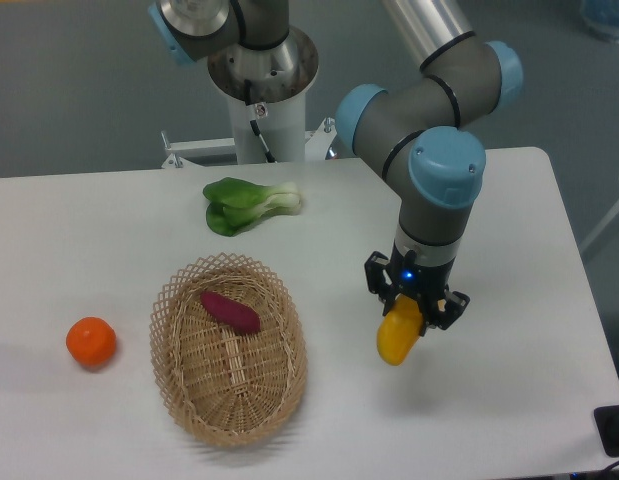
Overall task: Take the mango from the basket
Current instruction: 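Lift the held mango up out of the basket and away from it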
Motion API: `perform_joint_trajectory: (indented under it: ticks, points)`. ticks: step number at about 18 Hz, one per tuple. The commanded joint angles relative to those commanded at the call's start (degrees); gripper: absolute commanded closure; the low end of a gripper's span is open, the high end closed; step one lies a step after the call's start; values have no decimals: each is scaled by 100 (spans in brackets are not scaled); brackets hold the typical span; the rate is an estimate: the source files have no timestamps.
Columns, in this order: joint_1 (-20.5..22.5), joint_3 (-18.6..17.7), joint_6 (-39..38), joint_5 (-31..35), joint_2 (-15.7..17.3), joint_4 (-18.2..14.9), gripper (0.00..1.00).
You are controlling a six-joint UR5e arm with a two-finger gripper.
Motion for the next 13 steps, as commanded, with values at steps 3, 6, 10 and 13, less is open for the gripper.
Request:
perform_joint_trajectory:
  ticks: [3, 6, 10, 13]
  points:
    - [18, 0, 195, 18, -26, 26, 62]
    - [18, 9, 230, 18, -35, 53, 62]
    - [26, 35, 221, 27, -79, 62, 63]
    - [26, 17, 230, 79, -79, 70, 63]
